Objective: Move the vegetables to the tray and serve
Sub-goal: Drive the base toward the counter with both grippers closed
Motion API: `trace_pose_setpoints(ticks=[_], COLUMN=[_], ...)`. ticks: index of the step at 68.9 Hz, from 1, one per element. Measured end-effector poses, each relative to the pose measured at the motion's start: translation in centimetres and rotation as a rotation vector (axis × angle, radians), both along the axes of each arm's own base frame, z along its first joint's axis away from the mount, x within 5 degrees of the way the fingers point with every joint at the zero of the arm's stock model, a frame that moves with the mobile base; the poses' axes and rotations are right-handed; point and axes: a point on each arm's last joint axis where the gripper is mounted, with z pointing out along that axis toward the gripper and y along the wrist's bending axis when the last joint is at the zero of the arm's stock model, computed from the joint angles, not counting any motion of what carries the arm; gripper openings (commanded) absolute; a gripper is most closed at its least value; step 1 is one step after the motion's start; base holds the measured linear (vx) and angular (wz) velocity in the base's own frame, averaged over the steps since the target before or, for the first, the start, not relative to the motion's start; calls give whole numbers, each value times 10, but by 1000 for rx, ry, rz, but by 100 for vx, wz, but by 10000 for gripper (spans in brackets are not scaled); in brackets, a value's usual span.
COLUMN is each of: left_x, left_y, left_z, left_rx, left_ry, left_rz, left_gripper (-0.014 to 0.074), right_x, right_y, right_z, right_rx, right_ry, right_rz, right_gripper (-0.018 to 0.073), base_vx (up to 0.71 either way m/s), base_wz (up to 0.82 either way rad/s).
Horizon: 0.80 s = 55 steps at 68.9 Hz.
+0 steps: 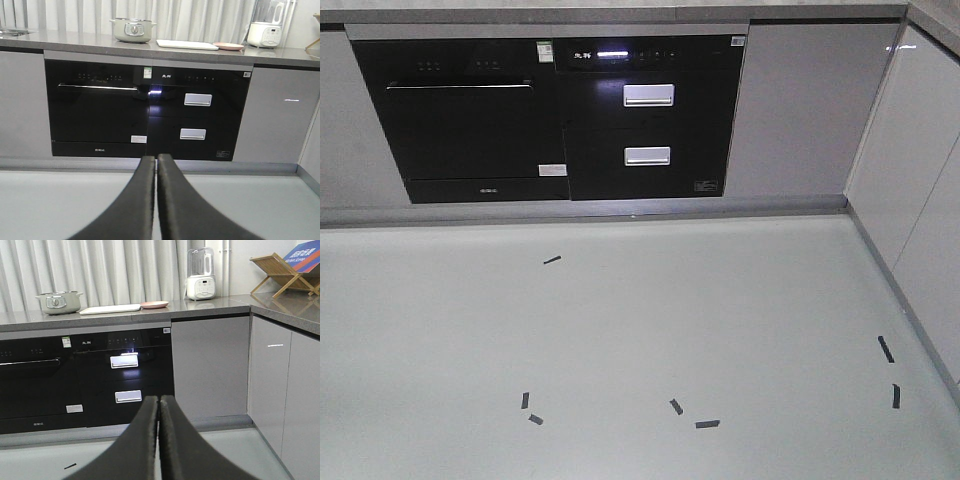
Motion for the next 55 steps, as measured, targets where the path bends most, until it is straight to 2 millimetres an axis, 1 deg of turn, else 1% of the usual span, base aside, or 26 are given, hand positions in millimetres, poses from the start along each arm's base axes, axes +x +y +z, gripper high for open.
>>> trace_pose_setpoints(ticks=[55], left_x=[0], left_y=[0], left_z=[0], left_rx=[0], left_ry=[0], left_rz=[0], left_gripper=[-6], right_x=[0], right_y=[0], right_z=[0], right_rx=[0], right_ry=[0], right_rz=[0], right_gripper=[-3], base_vx=[0], base_wz=[0])
